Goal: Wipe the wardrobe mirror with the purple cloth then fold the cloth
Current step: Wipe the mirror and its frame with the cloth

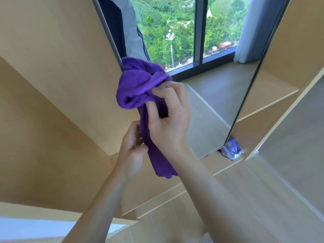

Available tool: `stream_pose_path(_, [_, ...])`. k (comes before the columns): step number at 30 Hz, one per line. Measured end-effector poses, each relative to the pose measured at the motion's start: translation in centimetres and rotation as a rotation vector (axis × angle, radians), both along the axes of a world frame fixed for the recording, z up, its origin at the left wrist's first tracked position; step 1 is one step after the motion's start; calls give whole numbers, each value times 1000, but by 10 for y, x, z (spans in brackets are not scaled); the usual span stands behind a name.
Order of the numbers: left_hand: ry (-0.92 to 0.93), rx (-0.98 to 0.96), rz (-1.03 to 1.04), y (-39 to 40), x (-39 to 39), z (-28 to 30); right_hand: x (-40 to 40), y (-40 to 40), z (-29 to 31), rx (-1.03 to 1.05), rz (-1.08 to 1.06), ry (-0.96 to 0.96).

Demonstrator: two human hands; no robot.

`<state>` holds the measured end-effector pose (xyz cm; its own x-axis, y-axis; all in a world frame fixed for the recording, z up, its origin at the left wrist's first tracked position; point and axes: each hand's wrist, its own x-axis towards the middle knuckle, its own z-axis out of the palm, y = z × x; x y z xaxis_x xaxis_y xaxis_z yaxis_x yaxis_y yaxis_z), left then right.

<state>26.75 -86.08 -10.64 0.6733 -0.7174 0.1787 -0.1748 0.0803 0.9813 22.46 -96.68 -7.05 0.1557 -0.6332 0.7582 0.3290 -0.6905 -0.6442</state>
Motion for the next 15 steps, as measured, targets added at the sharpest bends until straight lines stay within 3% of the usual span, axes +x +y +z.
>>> stream_pose_path(4, [67, -13, 0, -1, 1, 6, -12, 7, -59, 103, 40, 197])
stream_pose_path(7, [95, 39, 39, -2, 4, 10, -25, 17, -115, 477, 89, 421])
stream_pose_path(12, [77, 147, 69, -1, 9, 10, -25, 10, -131, 1053, 134, 386])
stream_pose_path(15, [68, 173, 56, 0, 12, 6, -18, 17, -112, 1078, 100, 311])
